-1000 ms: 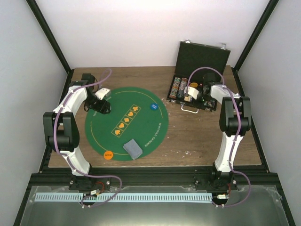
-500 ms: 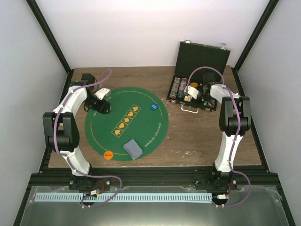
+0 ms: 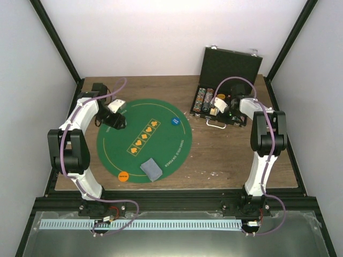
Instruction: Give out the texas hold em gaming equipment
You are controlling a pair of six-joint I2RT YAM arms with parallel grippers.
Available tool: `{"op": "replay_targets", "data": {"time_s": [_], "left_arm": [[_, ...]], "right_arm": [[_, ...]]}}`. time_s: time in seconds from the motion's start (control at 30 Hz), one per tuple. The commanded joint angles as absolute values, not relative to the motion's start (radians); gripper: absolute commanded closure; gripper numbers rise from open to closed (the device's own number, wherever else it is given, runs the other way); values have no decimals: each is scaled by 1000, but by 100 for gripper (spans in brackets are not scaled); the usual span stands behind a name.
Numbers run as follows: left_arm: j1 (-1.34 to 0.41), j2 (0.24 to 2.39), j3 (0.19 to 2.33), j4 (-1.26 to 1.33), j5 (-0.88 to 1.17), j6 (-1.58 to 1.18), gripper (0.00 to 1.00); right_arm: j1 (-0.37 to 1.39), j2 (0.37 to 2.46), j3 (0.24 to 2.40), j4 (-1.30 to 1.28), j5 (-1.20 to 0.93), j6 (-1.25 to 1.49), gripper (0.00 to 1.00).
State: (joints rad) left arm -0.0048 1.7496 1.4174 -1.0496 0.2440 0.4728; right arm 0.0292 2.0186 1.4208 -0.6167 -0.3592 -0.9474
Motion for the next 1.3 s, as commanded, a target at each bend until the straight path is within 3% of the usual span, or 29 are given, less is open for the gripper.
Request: {"op": "replay_targets", "data": {"time_s": [0.0,0.27,0.43,0.6,0.93,1.13,1.27], "left_arm": [[0,1725,1433,-1060,264,485,26],[0,1726,1431,-1059,267,484,26],[2,1722,1430,-1062,262,488,27],[3,1720,1422,-1058,261,486,27],[4,1715,1413,-1052,258,486,27],[6,1727,1409,-1049,259,482,27],[5,1723,1417,-1051,256,488,27]], "right_arm": [[38,2014,1361,-635,-302,-920,77],[83,1975,1302,-626,-290,-918,72],[81,1998,1331,-618,-252,-957,55],[79,2070,1458,-658,-254,-986,55],[69,2142,1534,-712,-229,-1025,57],[69,2109,1444,-679,-216,-993,76],[70,2094,1417,-687,-247,-932,81]]}}
